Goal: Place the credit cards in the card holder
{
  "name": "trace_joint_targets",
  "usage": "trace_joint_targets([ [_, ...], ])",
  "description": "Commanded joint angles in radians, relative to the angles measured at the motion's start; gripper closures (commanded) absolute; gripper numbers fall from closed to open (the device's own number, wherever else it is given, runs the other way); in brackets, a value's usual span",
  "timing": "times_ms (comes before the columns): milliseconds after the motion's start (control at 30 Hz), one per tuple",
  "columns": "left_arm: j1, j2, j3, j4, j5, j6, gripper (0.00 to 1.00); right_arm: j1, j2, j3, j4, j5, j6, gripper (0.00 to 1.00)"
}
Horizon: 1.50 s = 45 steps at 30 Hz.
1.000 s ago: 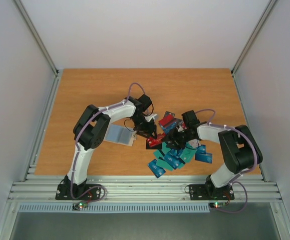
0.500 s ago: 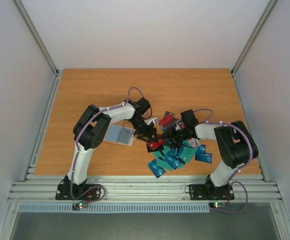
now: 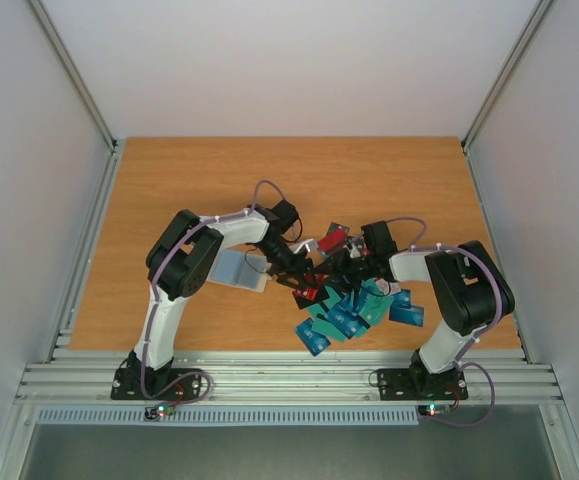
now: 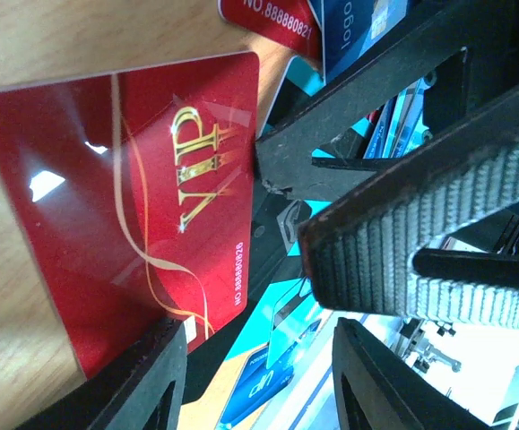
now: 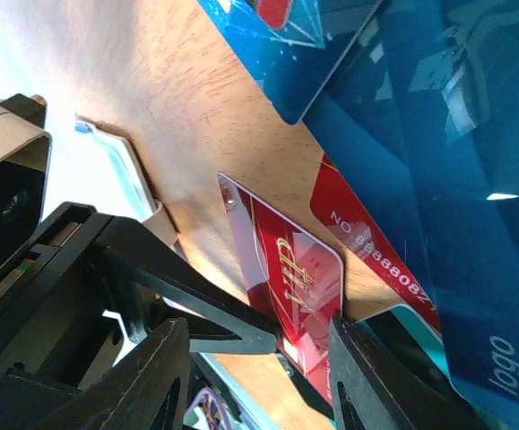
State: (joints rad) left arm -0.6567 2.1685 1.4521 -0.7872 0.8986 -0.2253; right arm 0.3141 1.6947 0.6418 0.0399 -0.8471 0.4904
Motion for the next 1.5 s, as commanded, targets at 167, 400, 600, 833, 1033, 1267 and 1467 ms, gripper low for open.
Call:
trace_joint_targets([
  [167, 0.002, -0.094, -0.024, 0.060, -0.045, -0.073, 0.53, 0.006, -0.077, 0.017, -0.170, 0.052, -0.110, 0.57],
  [400, 0.022, -0.167, -0.025, 0.012, -0.138, -0.065, 0.48, 0.005, -0.140, 0.034, -0.336, 0.098, -0.218, 0.56],
  [600, 0.023, -0.130, -0.014, -0.015, -0.269, -0.021, 0.48, 0.005, -0.086, 0.046, -0.296, 0.092, -0.213, 0.56],
  [833, 0.013, -0.057, 0.000, -0.004, -0.246, -0.010, 0.48, 0.006, -0.027, 0.088, -0.290, 0.111, -0.225, 0.57],
  [1033, -0.003, -0.009, -0.020, 0.043, -0.171, -0.030, 0.50, 0.014, 0.025, 0.097, -0.265, 0.107, -0.232, 0.57],
  [1267, -0.002, 0.021, -0.036, 0.122, -0.093, -0.084, 0.51, 0.026, 0.085, 0.080, -0.141, 0.055, -0.195, 0.57],
  [1467, -0.002, 0.030, -0.040, 0.147, -0.058, -0.092, 0.51, 0.026, 0.078, 0.068, -0.046, -0.014, -0.172, 0.57],
])
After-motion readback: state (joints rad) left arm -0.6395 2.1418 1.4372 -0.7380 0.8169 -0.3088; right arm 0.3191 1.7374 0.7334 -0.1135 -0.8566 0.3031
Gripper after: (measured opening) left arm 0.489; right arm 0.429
